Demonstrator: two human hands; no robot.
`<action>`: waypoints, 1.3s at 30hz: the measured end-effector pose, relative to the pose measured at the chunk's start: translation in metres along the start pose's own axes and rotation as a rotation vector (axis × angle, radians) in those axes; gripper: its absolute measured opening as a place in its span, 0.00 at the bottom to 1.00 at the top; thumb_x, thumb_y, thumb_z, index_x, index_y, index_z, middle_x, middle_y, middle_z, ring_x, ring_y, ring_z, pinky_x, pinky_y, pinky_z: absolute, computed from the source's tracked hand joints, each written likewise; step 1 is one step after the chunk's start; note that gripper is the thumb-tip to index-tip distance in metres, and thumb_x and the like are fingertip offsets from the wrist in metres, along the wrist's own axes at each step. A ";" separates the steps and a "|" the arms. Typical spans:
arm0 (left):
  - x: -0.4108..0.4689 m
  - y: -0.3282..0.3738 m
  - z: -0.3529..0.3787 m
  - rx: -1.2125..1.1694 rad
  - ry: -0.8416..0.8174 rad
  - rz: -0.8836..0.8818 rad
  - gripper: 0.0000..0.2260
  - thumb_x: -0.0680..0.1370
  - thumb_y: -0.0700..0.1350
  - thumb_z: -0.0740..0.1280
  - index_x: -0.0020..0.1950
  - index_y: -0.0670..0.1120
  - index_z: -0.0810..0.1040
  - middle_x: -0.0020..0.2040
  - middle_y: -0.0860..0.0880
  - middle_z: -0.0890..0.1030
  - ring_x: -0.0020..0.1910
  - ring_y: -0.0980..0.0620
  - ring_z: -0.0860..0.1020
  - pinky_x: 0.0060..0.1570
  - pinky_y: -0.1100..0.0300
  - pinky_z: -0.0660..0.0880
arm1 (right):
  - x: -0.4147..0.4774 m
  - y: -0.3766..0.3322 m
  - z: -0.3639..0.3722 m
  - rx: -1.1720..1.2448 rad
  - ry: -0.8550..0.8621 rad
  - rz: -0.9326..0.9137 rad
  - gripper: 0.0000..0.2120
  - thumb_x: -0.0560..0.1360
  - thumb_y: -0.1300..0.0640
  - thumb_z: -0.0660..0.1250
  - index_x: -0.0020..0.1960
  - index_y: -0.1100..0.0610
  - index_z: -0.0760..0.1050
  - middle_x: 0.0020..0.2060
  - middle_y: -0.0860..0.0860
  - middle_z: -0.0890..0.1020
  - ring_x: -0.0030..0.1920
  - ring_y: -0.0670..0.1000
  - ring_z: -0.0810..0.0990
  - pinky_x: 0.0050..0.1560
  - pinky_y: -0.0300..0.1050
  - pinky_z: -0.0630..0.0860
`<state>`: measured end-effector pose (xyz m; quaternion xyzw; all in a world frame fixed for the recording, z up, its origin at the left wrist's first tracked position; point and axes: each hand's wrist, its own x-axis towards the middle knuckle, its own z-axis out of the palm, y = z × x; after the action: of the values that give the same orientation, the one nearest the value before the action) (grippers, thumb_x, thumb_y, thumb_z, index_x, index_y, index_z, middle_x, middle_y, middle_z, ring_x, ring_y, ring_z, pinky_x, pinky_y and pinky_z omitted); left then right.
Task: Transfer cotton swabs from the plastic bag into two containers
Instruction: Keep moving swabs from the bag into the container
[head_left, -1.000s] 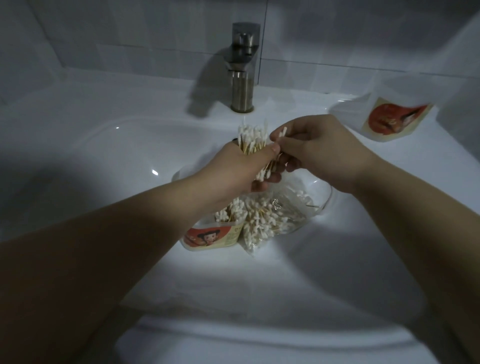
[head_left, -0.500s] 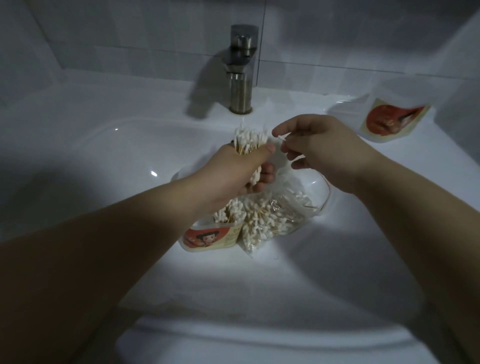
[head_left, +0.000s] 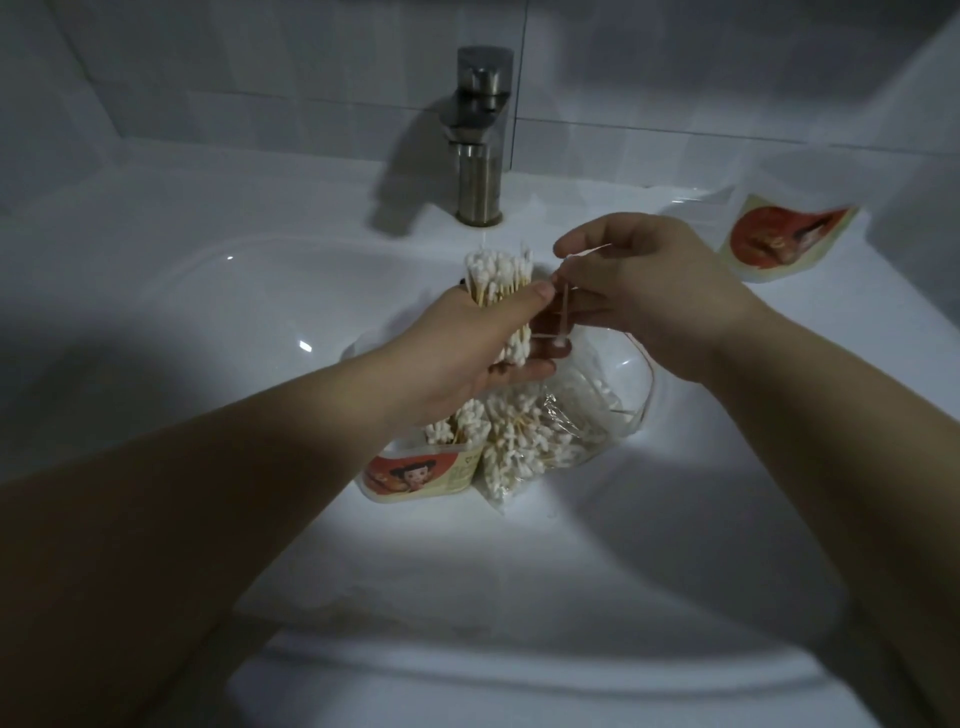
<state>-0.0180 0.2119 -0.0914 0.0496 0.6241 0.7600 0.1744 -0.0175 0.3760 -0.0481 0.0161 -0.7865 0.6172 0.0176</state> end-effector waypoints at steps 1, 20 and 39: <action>0.000 0.000 0.000 -0.001 -0.013 0.000 0.12 0.83 0.47 0.67 0.64 0.43 0.82 0.55 0.42 0.86 0.52 0.44 0.86 0.48 0.54 0.84 | -0.001 0.000 0.001 0.002 -0.006 -0.003 0.04 0.77 0.67 0.69 0.51 0.61 0.80 0.41 0.60 0.84 0.39 0.57 0.84 0.53 0.60 0.83; 0.001 0.005 0.000 0.033 0.024 -0.049 0.07 0.83 0.43 0.68 0.45 0.45 0.79 0.34 0.50 0.80 0.31 0.55 0.78 0.32 0.62 0.78 | 0.005 0.010 -0.003 -0.530 -0.160 -0.214 0.29 0.74 0.72 0.57 0.68 0.52 0.78 0.58 0.46 0.84 0.58 0.42 0.82 0.59 0.41 0.80; 0.002 0.001 0.000 0.033 0.069 -0.066 0.06 0.83 0.46 0.68 0.48 0.45 0.79 0.37 0.49 0.82 0.35 0.55 0.81 0.40 0.58 0.82 | 0.005 0.028 0.005 -1.307 -0.633 0.050 0.11 0.79 0.56 0.57 0.40 0.48 0.73 0.37 0.47 0.79 0.40 0.50 0.80 0.39 0.43 0.72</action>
<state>-0.0199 0.2123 -0.0912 0.0057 0.6436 0.7446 0.1768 -0.0242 0.3775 -0.0765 0.1621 -0.9621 -0.0130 -0.2187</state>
